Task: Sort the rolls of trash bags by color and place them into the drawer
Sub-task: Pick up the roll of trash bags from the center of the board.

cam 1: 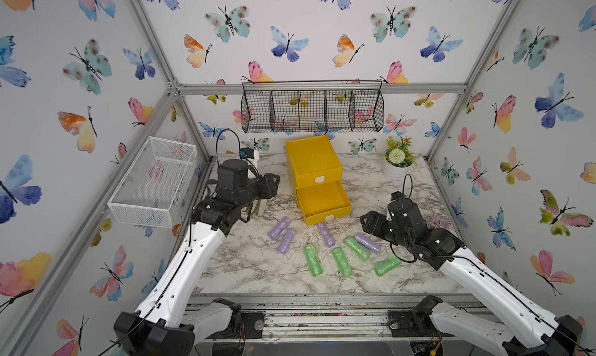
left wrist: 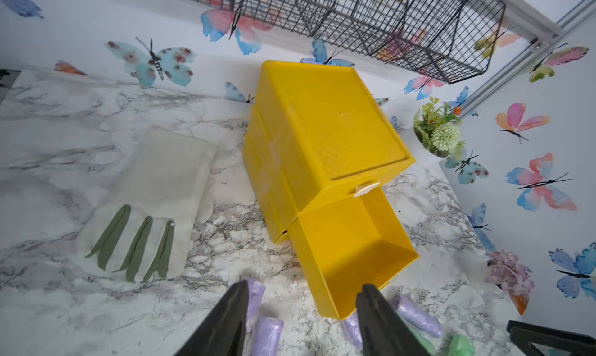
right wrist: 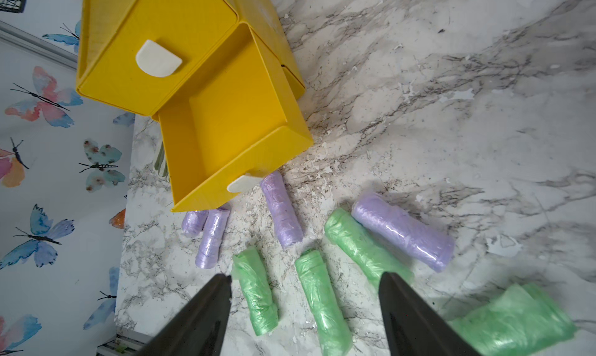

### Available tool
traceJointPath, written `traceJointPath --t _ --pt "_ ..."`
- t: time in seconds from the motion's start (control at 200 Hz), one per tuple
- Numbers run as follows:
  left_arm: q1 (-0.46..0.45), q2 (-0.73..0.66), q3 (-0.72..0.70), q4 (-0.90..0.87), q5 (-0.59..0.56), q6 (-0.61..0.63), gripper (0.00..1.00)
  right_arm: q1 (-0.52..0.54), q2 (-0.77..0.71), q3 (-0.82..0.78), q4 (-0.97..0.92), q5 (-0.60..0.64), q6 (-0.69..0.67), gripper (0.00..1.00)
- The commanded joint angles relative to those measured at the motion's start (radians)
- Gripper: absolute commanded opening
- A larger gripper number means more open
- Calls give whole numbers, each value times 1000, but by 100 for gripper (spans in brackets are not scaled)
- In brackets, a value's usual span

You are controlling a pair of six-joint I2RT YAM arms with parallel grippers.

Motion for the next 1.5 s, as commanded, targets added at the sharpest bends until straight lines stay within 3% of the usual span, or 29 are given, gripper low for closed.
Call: traceJointPath --t 0.0,0.22,0.415,0.626,0.951,1.497 --pt "9 -72 -107 -6 -60 -4 58 -5 -23 -44 -100 83 94 78" --pt "18 -159 -285 -55 -119 -27 59 -5 -124 -164 -183 165 383 76" --pt "33 -189 -372 -66 -103 -34 60 -5 -141 -214 -232 153 520 76" --pt "46 -210 -425 -45 -83 -44 60 -5 -121 -222 -237 113 543 75" --pt "64 -205 -451 -22 -62 -38 61 -6 -148 -272 -206 95 566 65" --pt "64 -203 -460 -12 -54 -35 61 -35 -61 -353 -108 55 536 62"
